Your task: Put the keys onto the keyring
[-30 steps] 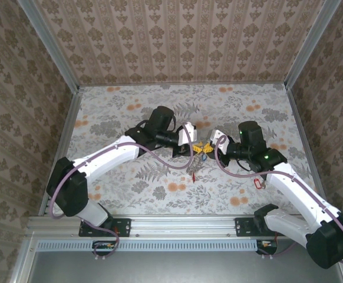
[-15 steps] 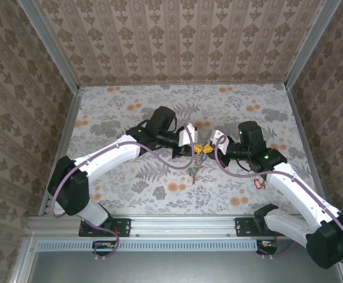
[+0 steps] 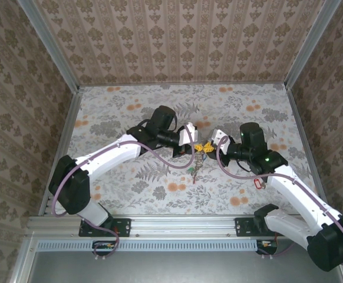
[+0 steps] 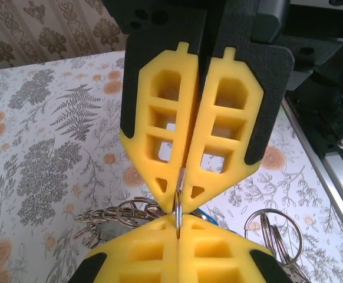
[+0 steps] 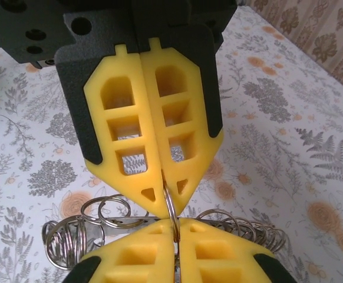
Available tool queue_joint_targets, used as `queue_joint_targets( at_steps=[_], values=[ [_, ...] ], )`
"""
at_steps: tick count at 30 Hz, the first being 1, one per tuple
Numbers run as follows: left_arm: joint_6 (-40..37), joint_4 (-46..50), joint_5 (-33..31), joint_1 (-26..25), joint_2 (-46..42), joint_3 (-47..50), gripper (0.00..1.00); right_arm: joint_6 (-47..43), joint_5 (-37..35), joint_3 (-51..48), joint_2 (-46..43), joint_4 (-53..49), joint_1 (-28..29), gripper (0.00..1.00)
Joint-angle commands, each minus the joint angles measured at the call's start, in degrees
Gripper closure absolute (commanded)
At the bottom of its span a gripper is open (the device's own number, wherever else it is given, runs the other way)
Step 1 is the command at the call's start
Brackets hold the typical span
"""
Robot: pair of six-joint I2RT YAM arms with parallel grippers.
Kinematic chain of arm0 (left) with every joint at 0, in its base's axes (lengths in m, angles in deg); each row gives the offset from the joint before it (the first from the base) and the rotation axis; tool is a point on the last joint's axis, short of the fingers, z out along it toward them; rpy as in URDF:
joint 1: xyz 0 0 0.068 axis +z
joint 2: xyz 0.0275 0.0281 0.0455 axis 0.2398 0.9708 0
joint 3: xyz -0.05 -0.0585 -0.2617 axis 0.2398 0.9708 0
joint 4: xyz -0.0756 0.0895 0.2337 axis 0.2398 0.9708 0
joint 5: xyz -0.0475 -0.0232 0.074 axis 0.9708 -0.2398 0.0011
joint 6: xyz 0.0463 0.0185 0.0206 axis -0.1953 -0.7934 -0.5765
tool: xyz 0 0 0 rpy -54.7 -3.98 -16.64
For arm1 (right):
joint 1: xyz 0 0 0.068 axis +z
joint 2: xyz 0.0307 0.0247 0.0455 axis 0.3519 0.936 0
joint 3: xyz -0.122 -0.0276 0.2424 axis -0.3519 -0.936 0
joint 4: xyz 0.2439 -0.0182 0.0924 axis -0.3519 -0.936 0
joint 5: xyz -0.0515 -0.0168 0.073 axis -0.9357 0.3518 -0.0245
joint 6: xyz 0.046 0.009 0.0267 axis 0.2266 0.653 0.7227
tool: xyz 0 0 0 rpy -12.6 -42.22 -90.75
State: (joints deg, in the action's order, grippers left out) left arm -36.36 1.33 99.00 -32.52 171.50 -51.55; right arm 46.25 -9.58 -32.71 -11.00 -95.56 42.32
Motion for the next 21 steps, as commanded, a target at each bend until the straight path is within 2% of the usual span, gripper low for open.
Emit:
queue_joint_targets(
  at_steps=[1,8,13,21],
  values=[
    [5.5,-10.5,5.2,0.9,-2.6,3.1,1.0,3.6,0.2,-3.4,-1.8,8.2,0.6,0.87],
    [11.4,-20.4,11.4,1.9,-3.1,6.3,1.0,10.2,3.5,-8.4,-0.7,18.9,-1.0,0.85],
    [13.4,-23.8,12.2,2.1,-3.3,7.6,1.0,11.4,4.0,-9.3,-0.1,21.0,-2.0,0.85],
    [15.7,-28.1,12.0,2.3,-4.4,9.4,1.0,15.6,3.7,-13.5,0.0,26.4,-2.6,0.76]
  ],
)
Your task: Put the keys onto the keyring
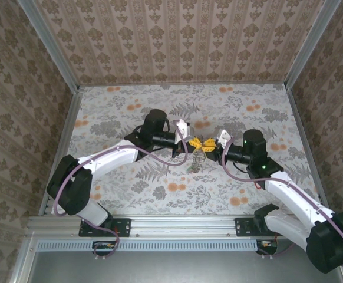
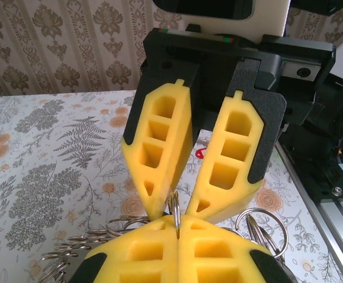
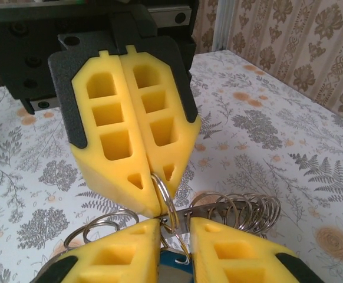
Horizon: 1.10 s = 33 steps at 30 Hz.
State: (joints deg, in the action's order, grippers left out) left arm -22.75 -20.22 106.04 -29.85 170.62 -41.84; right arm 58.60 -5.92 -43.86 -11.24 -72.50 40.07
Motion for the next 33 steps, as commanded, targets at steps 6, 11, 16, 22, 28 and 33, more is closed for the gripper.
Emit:
queue_joint_targets(
  at_steps=[6,11,16,22,28,33],
  values=[
    [2.7,-7.8,4.9,-0.3,-3.4,0.0,1.0,4.3,-1.2,-4.3,-0.5,4.6,-0.3,0.73],
    [2.9,-8.3,4.4,-0.3,-3.4,0.0,1.0,5.2,-1.6,-5.3,-0.2,5.8,-0.3,0.72],
    [3.0,-8.9,4.0,-0.3,-3.2,0.0,1.0,6.4,-1.5,-5.7,0.1,6.1,-0.2,0.7],
    [3.1,-9.2,3.4,-0.3,-3.2,0.1,1.0,7.1,-2.7,-6.3,0.0,6.1,-0.3,0.66],
    [3.2,-9.3,3.1,-0.3,-3.5,0.7,1.0,7.2,-4.2,-6.5,-0.5,5.9,-0.5,0.75],
    [2.9,-8.8,3.4,-0.3,-3.3,0.4,1.0,8.6,-1.9,-5.3,-0.7,6.0,-0.6,0.96]
  ],
)
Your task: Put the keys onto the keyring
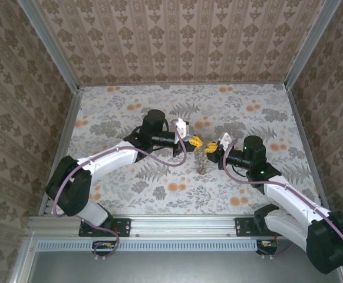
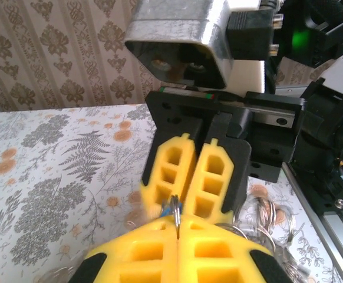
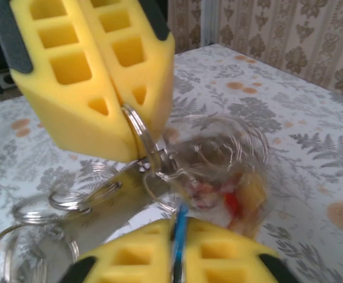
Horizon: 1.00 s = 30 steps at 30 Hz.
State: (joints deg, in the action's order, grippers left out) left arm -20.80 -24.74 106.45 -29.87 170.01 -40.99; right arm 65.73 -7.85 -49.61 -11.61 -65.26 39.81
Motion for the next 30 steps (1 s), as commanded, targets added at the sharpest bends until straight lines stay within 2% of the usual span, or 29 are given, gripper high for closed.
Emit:
queue_joint_targets(
  at_steps=[1,4,9,10,12,15,21,26,30],
  values=[
    [1.1,-4.5,3.1,-0.4,-2.7,-0.4,1.0,2.0,0.9,0.8,-0.2,-1.2,-0.3,0.99],
    [2.0,-6.3,3.5,-0.4,-2.5,0.0,1.0,3.1,3.6,2.7,1.9,-2.8,-0.3,1.0],
    [1.8,-6.3,3.3,-0.5,-2.2,-0.4,1.0,3.9,4.4,4.7,4.7,-4.4,-0.3,1.0],
    [1.3,-5.7,2.9,-0.5,-2.4,-0.2,1.0,3.9,3.9,4.8,4.4,-4.3,-0.4,1.0],
    [0.2,-4.1,1.4,-0.5,-2.8,-0.1,1.0,3.4,1.4,4.7,3.1,-4.8,-0.4,0.9],
    [-1.8,-0.9,-1.5,-0.2,-3.9,0.3,1.0,1.0,-3.3,4.1,-0.4,-7.1,-0.3,0.85],
    [-3.1,0.7,-5.2,0.6,-5.9,1.7,1.0,-4.5,-11.2,4.3,-6.0,-16.4,-0.4,0.79],
    [-5.1,4.3,-5.5,0.7,-5.6,0.8,1.0,-3.1,-13.2,3.2,-9.7,-13.7,-0.3,0.8],
    [-5.3,5.4,-5.2,0.7,-5.7,0.5,1.0,-2.6,-12.7,3.5,-10.9,-12.8,-0.3,0.74]
  ],
)
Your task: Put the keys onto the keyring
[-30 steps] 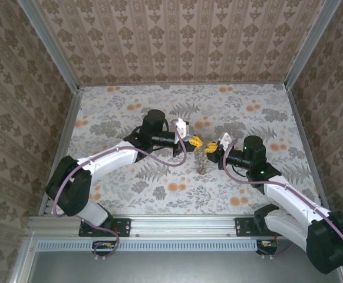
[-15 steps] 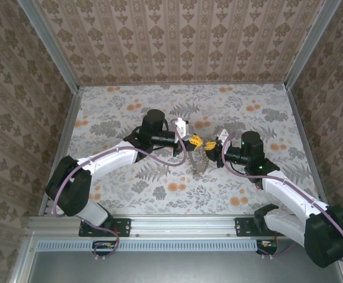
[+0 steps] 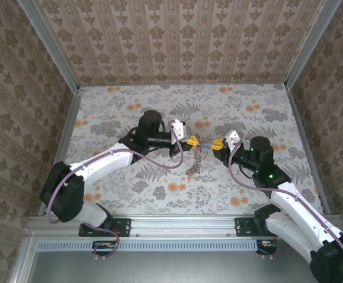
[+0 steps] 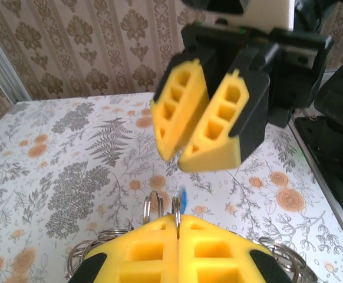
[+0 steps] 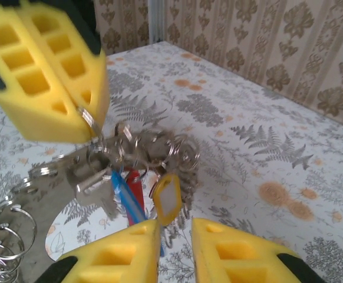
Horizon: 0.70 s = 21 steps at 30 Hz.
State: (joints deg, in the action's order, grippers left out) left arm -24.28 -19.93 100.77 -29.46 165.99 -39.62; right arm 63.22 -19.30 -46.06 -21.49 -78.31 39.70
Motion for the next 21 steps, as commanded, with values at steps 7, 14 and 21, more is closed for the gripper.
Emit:
queue_joint_targets(
  at_steps=[7,14,21],
  values=[
    [-1.9,0.7,0.4,0.1,-1.6,-1.1,1.0,-0.9,6.9,0.7,2.1,-0.9,0.0,0.68],
    [-1.8,0.8,1.4,0.0,-1.5,-1.4,1.0,-0.7,13.0,2.1,7.3,1.2,0.9,0.64],
    [-0.6,-0.4,2.7,-0.3,-0.6,-1.7,1.0,4.2,15.0,4.0,14.5,10.6,2.8,0.71]
  ],
)
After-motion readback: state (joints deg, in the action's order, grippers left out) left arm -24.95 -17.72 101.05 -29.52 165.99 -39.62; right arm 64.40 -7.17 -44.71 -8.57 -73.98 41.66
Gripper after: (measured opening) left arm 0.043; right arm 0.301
